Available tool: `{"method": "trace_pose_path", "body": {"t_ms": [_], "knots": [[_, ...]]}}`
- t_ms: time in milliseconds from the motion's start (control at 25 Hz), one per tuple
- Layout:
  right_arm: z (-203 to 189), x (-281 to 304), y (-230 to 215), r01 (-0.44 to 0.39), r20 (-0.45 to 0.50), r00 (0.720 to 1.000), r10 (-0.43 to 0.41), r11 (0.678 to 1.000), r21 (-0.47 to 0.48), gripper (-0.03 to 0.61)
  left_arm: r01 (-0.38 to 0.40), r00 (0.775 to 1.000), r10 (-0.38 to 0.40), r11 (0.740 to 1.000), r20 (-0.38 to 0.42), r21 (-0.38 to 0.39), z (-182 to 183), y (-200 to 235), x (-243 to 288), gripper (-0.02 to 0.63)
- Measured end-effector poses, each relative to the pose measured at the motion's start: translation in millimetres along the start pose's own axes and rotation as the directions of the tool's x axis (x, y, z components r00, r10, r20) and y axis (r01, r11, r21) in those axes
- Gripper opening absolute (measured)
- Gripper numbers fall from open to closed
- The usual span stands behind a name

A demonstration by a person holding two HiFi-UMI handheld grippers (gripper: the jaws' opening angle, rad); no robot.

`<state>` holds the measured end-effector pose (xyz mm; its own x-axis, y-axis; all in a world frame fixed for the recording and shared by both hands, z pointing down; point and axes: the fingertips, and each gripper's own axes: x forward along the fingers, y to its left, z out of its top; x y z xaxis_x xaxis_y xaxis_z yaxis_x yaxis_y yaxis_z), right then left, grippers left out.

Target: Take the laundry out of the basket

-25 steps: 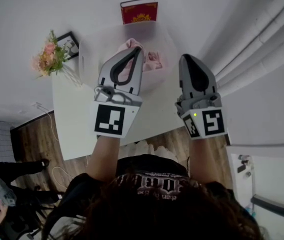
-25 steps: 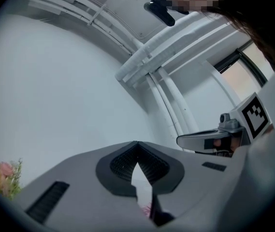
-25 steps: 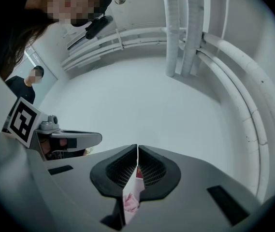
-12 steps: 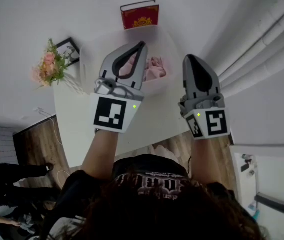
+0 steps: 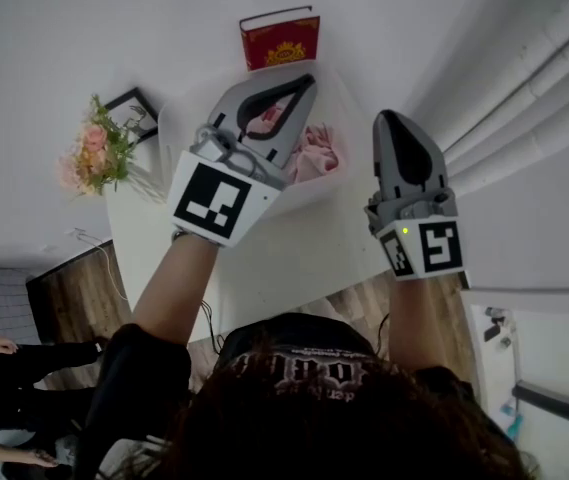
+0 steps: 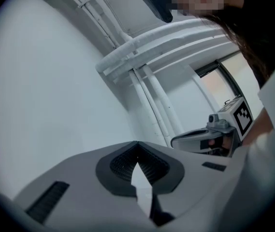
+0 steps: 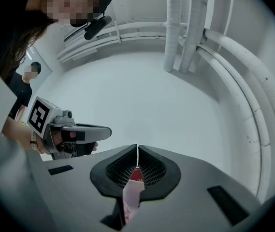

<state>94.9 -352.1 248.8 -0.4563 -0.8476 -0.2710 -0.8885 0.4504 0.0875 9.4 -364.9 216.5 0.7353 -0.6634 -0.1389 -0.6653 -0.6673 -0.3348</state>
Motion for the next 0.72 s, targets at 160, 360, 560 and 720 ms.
{"method": "trace_pose_path", "body": {"t_ms": [160, 360, 560, 720], "knots": [[-2, 5, -6, 0.013, -0.010, 1.000, -0.013, 1.000, -0.012, 0.028, 0.100, 0.994, -0.096, 0.989, -0.048, 0.104, -16, -5, 6, 0.002], [-9, 12, -5, 0.011, -0.025, 1.000, -0.011, 1.000, -0.015, 0.028, 0.256, 0.965, -0.247, 0.959, -0.087, 0.124, -29, -17, 11, 0.002], [-16, 18, -2, 0.000, -0.038, 0.999, 0.000, 1.000, -0.013, 0.028, 0.376, 0.924, -0.356, 0.911, -0.138, 0.168, -48, -31, 16, 0.002], [-20, 19, -2, -0.004, -0.039, 0.999, 0.003, 1.000, -0.016, 0.028, 0.434, 0.898, -0.418, 0.891, -0.134, 0.131, -62, -38, 18, 0.002]]}}
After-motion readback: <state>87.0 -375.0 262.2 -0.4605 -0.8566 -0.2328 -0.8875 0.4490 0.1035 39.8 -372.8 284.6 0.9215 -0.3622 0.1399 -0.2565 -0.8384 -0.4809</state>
